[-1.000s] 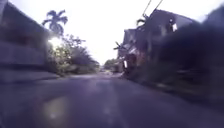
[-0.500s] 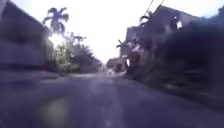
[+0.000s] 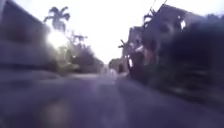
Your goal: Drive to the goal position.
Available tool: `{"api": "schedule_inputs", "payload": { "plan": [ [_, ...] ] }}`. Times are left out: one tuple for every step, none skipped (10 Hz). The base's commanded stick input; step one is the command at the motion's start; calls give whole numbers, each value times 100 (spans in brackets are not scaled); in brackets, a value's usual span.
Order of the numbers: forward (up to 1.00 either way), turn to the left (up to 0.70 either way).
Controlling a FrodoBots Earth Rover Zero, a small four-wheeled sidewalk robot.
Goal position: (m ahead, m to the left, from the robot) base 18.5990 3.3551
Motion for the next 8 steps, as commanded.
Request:
{"api": "schedule_inputs", "payload": {
  "plan": [
    [70,0],
    [70,0],
    [70,0],
    [70,0],
    [70,0],
    [70,0],
    [70,0],
    [70,0]
  ]
}}
